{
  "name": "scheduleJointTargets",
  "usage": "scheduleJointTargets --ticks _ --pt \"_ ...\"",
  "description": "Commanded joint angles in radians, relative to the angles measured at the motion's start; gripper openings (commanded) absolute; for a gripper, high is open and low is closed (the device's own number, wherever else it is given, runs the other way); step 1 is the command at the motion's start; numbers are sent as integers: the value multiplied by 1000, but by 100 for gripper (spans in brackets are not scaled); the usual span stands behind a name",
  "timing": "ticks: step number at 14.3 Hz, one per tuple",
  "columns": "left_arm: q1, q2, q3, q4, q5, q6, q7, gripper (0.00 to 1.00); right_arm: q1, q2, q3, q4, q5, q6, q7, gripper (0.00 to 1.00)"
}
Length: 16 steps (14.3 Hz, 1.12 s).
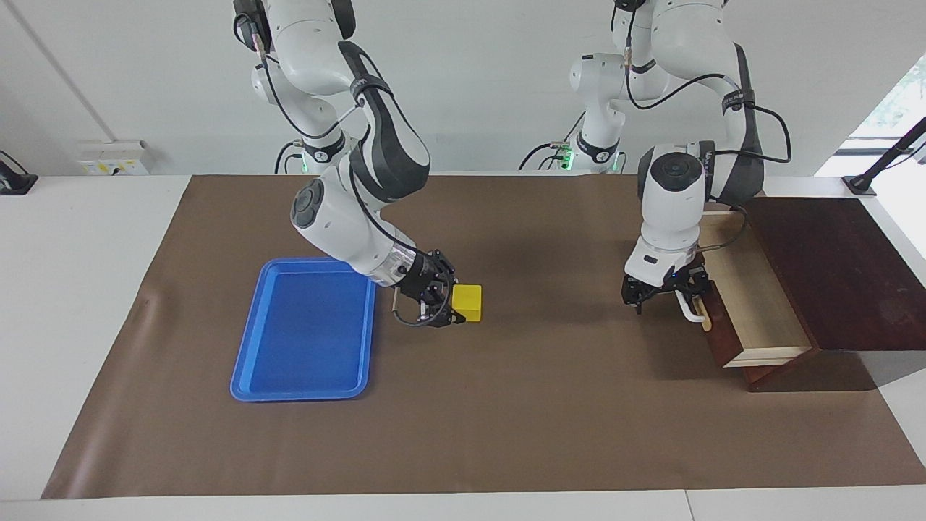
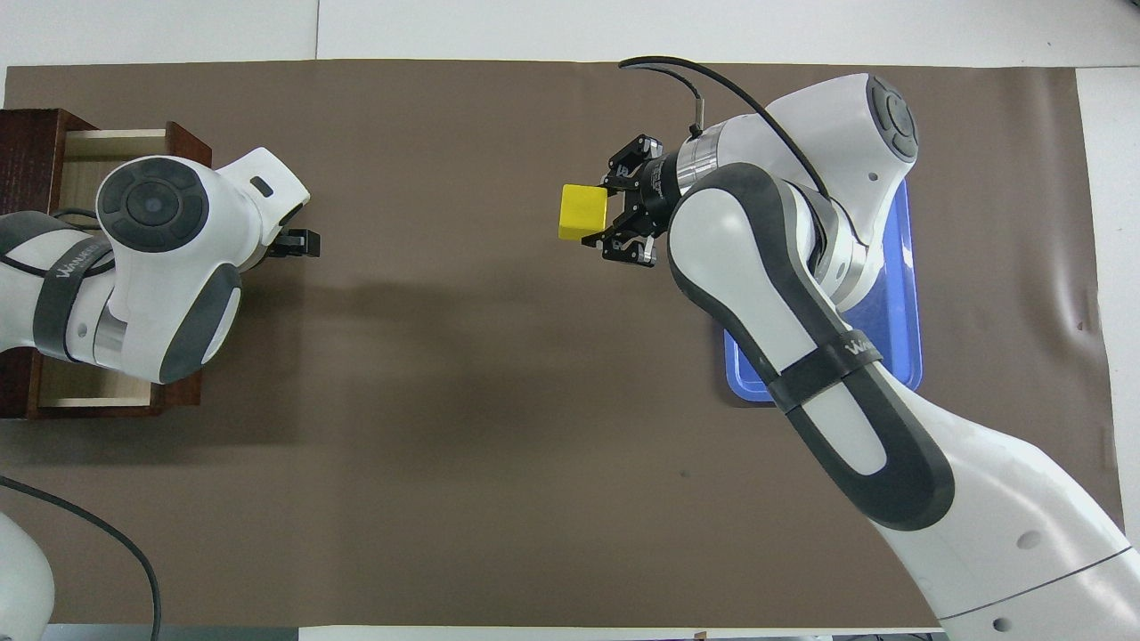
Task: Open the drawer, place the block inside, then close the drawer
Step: 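Lift the block with the right gripper while the left gripper opens the drawer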
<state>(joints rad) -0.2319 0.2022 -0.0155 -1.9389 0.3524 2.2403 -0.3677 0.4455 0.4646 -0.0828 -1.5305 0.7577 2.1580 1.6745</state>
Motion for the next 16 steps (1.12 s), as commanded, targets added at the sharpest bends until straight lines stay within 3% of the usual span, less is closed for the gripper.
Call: scheduleJointTargets --ticks 1,6,8,11,13,16 --pt "-44 6 8 20 -32 -21 -34 100 35 23 -2 33 -21 20 33 0" --pt "-49 5 9 32 -33 -62 -34 100 73 83 0 107 -78 -1 31 0" --pt "-46 9 9 128 -50 -172 -33 100 75 130 0 183 -83 -45 28 0" --pt "-47 54 12 323 -150 -374 -62 100 71 143 5 207 -81 -55 22 0" --pt "-55 86 11 403 -188 -436 -272 100 76 144 9 207 -81 -47 22 0" --pt "-75 109 11 440 -282 -435 -697 100 81 143 9 207 -80 -53 24 0"
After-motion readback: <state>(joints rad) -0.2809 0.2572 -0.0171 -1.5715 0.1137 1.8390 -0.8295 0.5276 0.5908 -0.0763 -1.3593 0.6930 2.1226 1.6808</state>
